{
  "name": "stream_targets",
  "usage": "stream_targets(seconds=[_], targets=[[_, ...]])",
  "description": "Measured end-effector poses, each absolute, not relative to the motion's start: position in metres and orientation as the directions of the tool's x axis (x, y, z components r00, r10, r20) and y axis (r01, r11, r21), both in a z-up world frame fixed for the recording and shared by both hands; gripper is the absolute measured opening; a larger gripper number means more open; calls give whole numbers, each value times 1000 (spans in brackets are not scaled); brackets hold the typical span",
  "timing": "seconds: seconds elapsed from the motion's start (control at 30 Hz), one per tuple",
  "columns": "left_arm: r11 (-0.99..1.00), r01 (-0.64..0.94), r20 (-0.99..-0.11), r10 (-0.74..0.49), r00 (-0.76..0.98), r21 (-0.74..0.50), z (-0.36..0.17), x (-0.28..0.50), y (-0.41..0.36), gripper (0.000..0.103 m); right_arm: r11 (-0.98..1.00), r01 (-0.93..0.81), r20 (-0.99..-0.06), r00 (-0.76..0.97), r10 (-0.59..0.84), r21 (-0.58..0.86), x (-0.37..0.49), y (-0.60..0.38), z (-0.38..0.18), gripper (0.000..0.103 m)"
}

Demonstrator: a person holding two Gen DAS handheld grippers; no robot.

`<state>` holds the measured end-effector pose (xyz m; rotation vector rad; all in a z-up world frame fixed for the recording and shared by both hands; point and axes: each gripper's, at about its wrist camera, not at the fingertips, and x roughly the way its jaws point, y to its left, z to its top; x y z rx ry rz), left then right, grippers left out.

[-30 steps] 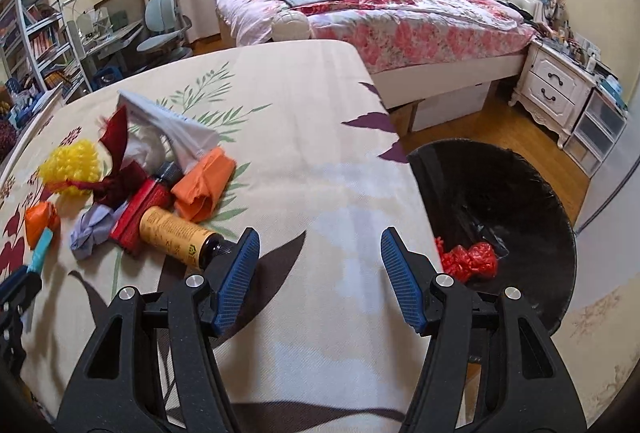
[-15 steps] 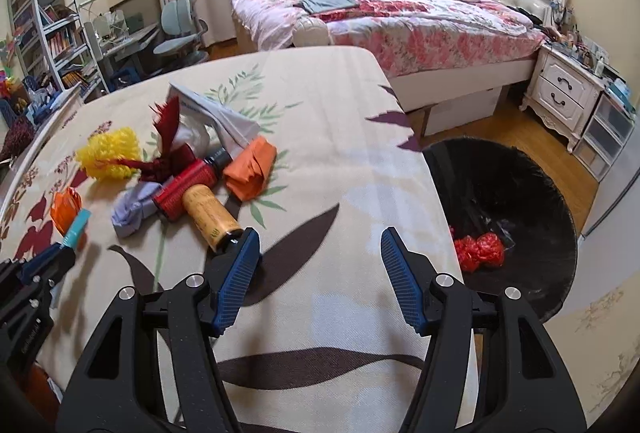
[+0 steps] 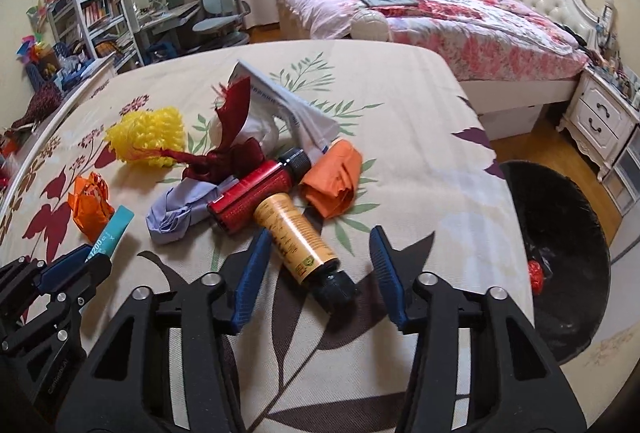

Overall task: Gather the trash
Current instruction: 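Grasp the gold bottle with the right tool while the left tool holds the tube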

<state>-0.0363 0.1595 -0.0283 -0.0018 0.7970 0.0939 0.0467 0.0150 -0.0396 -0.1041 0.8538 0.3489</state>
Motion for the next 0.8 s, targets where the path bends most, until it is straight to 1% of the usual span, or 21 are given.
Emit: stream_targets(seconds=[0.07, 0.13, 0.2, 0.43, 0.6, 0.8], targets=[[996, -85, -713, 83, 697, 34, -29, -36, 159, 21, 935, -351, -762, 591, 264, 52, 47, 16, -43, 35], [996, -85, -713, 83, 696, 32, -29, -36, 159, 21, 932, -359, -767, 582, 270, 56, 45, 17, -45, 29], [996, -85, -715, 79, 695, 28, -29, -36, 158, 21, 932, -359, -763, 586, 273, 58, 42, 16, -45, 27], [996, -80, -709, 76, 701, 27, -29, -36, 154, 21, 940, -333, -753, 601, 268, 68, 30, 5, -44, 25], [998, -67, -711, 40, 702, -10, -29, -34, 148, 21, 950, -302, -746, 615, 256, 77, 24, -9, -42, 25], [998, -62, -705, 42, 708, -2, -27, -32, 138, 21, 959, -269, -735, 631, 246, 90, 20, -27, -38, 25]])
